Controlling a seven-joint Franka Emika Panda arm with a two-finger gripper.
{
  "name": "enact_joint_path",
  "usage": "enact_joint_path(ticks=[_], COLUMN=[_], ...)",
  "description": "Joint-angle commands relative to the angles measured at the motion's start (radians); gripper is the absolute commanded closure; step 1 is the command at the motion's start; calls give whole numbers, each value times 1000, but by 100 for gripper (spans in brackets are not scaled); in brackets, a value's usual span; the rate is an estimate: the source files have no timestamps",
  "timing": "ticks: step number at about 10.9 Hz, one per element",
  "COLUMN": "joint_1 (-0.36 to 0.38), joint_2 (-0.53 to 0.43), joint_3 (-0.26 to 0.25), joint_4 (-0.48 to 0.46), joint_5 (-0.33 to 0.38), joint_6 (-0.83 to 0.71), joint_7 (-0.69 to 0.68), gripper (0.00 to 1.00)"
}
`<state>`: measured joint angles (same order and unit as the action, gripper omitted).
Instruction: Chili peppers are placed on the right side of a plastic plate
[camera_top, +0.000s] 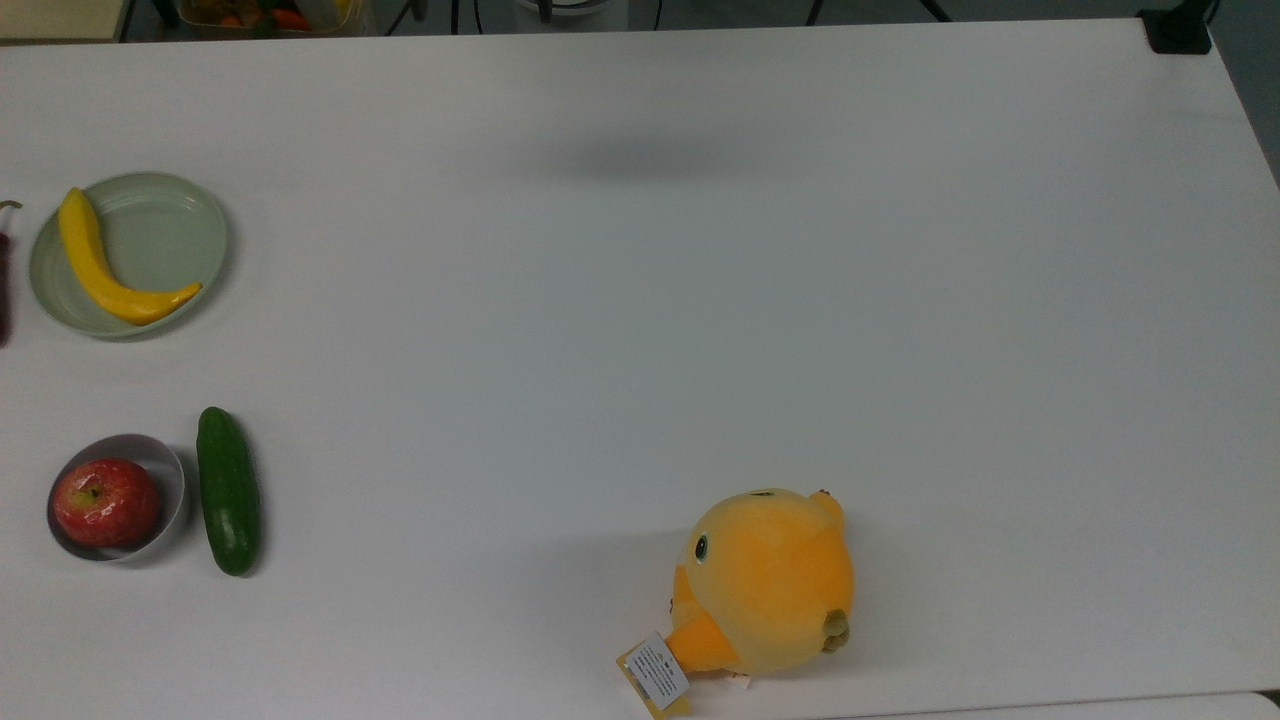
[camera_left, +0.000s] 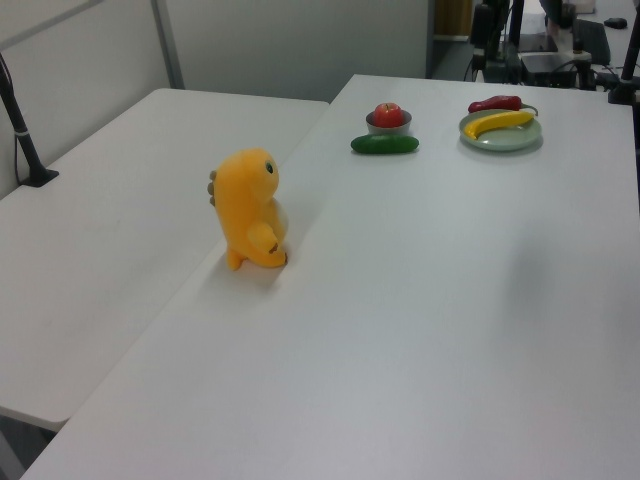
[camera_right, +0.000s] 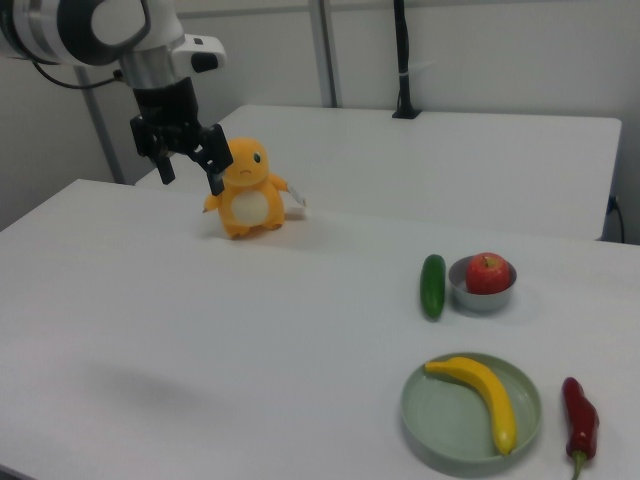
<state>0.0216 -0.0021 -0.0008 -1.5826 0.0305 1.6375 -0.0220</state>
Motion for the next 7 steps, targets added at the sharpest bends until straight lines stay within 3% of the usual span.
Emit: enact_joint_path(ticks=[1, 7], joint_1=[-20, -26], joint_2=[-9, -7], joint_3=[-11, -11], joint_4=[-4, 9], joint_5=[18, 28], joint_6=[15, 13], joint_7=[-79, -85], gripper=[0, 0])
